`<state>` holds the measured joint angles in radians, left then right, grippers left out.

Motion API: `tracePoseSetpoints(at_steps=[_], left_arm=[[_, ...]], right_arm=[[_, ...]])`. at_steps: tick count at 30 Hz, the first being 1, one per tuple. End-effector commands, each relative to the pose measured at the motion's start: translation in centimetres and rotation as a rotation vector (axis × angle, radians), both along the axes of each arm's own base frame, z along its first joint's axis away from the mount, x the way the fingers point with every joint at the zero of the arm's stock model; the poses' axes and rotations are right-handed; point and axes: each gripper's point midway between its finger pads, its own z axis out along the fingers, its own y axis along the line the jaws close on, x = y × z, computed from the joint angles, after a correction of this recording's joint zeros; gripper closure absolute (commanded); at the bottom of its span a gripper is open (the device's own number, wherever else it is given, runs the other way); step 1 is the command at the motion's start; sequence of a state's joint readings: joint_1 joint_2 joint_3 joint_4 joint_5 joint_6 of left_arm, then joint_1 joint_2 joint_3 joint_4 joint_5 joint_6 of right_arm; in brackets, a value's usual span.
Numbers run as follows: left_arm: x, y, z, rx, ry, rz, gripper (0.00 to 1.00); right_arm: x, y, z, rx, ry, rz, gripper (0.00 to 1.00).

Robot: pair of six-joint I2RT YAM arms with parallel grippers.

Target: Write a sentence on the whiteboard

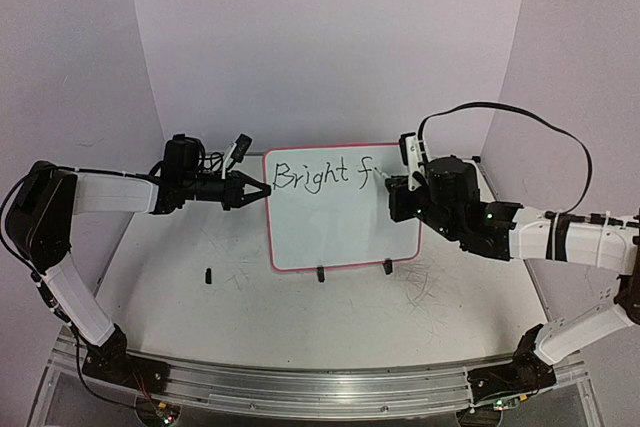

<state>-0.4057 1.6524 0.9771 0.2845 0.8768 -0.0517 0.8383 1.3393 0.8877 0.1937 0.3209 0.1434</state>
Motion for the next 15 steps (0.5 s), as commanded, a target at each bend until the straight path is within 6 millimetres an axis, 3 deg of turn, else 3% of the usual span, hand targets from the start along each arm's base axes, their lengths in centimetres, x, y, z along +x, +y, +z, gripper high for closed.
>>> tracePoseSetpoints(at_steps=[1, 15], left_arm=[[0.8, 0.4, 3.0, -0.011, -0.143, 0.036, 1.00], [0.9, 0.4, 2.9, -0.009, -0.138, 0.036, 1.00]], right_arm=[[0.8, 0.6, 1.8, 0.018, -0.039, -0.009, 1.00], [2.2, 0.9, 2.0, 0.033, -0.048, -0.063, 1.00]])
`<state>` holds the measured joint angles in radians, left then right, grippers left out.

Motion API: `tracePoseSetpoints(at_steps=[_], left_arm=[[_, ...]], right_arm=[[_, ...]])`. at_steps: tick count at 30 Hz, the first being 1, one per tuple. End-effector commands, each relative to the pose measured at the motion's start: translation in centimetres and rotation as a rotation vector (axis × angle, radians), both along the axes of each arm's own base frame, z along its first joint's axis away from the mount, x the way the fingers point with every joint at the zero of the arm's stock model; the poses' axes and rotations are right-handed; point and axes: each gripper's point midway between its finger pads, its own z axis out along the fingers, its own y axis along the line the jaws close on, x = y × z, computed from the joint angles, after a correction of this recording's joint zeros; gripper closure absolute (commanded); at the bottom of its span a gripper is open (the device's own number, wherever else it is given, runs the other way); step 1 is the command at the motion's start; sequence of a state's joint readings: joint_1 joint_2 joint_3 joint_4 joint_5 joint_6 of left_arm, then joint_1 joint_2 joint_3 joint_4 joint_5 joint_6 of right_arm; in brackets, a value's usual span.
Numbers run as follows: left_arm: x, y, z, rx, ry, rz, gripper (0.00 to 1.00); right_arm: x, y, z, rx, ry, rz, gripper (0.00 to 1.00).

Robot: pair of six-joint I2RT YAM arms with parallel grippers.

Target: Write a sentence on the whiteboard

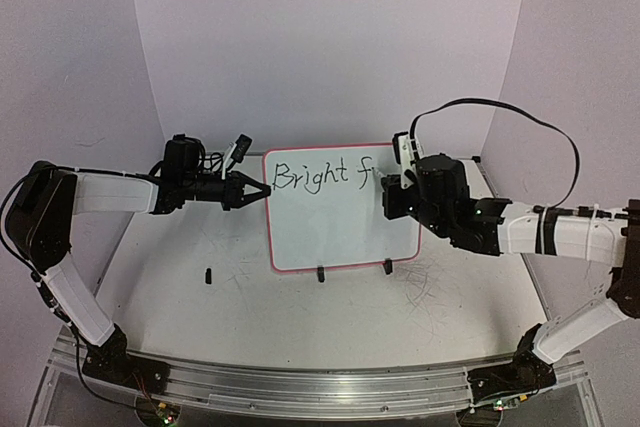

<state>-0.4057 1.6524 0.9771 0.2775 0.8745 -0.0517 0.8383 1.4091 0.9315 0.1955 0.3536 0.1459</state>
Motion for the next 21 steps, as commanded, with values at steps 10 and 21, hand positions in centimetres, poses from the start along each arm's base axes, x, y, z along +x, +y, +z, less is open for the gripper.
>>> tracePoseSetpoints(at_steps=[10, 21], left_arm=[[0.8, 0.4, 3.2, -0.013, -0.146, 0.034, 1.00], [0.9, 0.4, 3.1, -0.012, -0.145, 0.035, 1.00]], right_arm=[[1.3, 0.4, 1.0, 0.027, -0.014, -0.043, 1.00], [0.4, -0.4, -0.5, 0.024, 0.037, -0.048, 1.00]])
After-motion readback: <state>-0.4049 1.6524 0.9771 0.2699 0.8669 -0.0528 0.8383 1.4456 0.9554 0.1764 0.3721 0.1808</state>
